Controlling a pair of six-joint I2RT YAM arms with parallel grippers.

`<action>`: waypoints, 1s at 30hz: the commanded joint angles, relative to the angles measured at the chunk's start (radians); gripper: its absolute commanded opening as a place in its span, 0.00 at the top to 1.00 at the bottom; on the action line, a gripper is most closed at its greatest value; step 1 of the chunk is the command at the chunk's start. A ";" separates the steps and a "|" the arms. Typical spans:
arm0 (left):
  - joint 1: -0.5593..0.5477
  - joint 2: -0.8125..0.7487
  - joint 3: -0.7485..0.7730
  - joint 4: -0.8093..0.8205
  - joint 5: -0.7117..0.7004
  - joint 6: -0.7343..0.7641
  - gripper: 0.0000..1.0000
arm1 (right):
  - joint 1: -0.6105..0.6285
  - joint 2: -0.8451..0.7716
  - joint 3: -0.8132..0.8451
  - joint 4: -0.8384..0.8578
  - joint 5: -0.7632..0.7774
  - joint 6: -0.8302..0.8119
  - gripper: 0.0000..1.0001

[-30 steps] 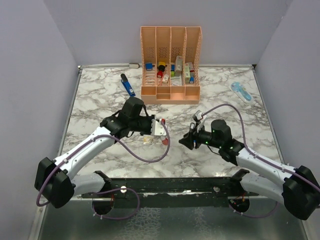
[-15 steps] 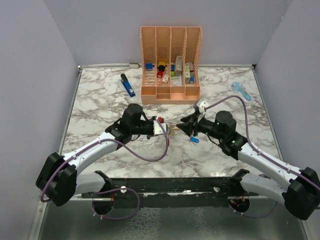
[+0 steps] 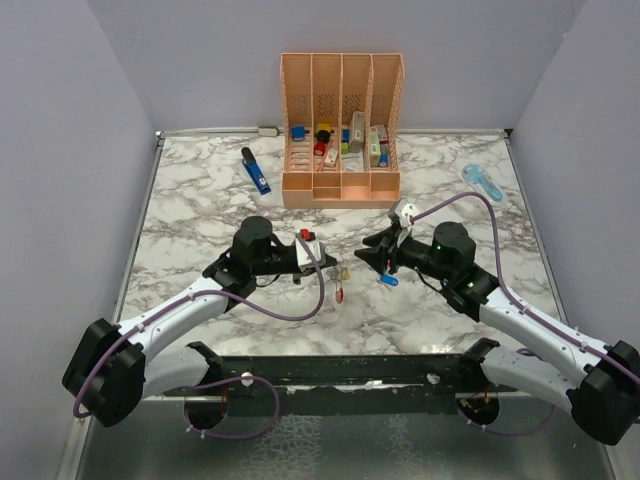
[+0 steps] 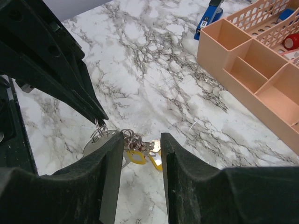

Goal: Put the keys on the keyring

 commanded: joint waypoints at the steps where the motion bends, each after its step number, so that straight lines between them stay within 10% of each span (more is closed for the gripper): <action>1: 0.003 -0.058 -0.067 0.153 0.052 -0.082 1.00 | 0.007 -0.024 -0.007 -0.040 0.001 0.014 0.62; 17: 0.001 -0.153 -0.287 0.347 -0.151 0.445 1.00 | 0.008 0.017 -0.036 -0.070 -0.002 0.063 0.63; 24: 0.002 -0.197 -0.380 0.495 -0.119 0.472 1.00 | 0.009 0.043 -0.019 -0.068 -0.029 0.059 0.62; 30: 0.003 -0.180 -0.353 0.497 -0.115 0.201 1.00 | 0.023 0.063 0.026 -0.062 -0.049 0.043 0.63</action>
